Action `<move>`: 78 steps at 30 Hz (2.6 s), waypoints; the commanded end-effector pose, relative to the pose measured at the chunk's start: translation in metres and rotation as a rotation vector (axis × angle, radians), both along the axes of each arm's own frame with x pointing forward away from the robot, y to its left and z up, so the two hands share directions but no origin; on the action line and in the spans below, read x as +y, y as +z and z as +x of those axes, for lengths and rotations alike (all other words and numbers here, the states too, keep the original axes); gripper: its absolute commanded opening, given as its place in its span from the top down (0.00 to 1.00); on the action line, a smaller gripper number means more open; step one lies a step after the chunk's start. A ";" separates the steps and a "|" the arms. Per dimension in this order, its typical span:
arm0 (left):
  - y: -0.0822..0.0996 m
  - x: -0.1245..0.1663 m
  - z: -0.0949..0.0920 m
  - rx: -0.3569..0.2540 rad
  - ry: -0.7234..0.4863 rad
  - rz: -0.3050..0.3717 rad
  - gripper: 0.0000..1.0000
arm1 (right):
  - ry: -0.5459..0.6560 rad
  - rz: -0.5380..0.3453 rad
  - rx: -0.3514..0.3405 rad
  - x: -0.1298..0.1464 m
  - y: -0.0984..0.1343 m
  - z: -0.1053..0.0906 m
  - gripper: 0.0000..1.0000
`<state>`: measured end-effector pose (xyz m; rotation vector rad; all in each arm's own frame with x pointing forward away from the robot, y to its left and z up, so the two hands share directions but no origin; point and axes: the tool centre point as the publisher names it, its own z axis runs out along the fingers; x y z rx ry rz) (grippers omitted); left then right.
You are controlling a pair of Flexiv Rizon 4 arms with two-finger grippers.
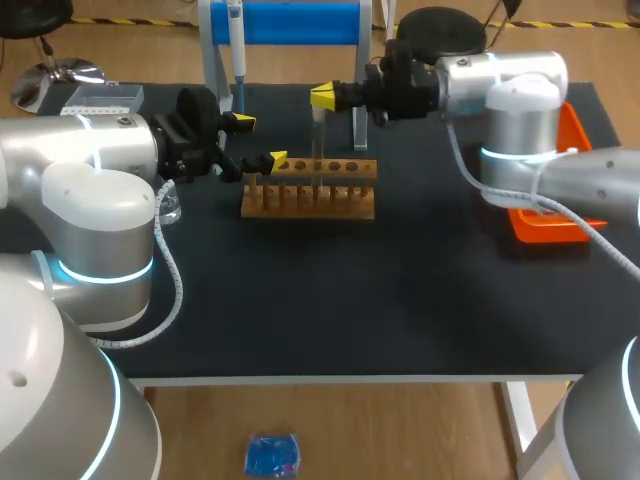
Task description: Invert the test tube, pick up the pipette, mount the tip to pipette, aspirate from beaker and dispense into the tube, eject the tip, return the pipette, and cap with the stopper.
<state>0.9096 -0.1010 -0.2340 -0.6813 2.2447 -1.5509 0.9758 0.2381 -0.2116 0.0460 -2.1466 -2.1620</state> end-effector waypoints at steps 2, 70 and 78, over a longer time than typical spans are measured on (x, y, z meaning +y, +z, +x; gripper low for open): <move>-0.002 -0.001 0.000 -0.005 0.004 -0.004 0.00 | 0.008 0.001 0.006 0.003 -0.005 0.006 1.00; -0.002 -0.001 0.000 -0.005 0.004 -0.004 0.00 | -0.169 -0.394 -0.136 -0.109 -0.030 -0.022 0.00; -0.002 -0.001 0.000 -0.005 0.004 -0.004 0.00 | -0.182 -0.377 -0.116 -0.113 -0.034 -0.022 0.00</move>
